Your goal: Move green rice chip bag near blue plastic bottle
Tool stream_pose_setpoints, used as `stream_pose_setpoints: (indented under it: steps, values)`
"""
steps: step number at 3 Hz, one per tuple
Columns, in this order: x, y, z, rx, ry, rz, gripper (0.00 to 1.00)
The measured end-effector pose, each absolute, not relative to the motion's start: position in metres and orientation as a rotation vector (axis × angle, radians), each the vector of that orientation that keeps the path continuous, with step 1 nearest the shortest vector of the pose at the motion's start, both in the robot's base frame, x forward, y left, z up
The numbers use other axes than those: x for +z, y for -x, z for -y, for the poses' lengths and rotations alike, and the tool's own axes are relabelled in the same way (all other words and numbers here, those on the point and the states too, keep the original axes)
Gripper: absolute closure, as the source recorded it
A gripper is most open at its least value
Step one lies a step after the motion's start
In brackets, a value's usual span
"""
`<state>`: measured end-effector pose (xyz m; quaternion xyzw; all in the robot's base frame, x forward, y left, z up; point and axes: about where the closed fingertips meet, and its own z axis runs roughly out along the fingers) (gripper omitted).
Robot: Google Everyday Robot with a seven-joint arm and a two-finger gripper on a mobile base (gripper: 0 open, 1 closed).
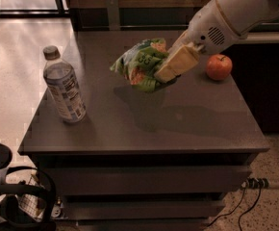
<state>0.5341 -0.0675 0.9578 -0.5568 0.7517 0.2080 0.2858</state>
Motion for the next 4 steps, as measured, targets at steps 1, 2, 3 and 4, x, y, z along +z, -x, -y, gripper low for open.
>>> stream_pose_setpoints:
  steps: [1, 2, 3, 4]
  values:
    - [0.9488, -0.5245, 0.0523, 0.615, 1.566, -2.003, 1.0]
    - [0.9484, -0.5241, 0.0507, 0.617, 1.57, -2.002, 0.83]
    - [0.9489, -0.5239, 0.0492, 0.616, 1.572, -1.999, 0.6]
    - [0.9493, -0.5234, 0.0477, 0.615, 1.574, -1.997, 0.36]
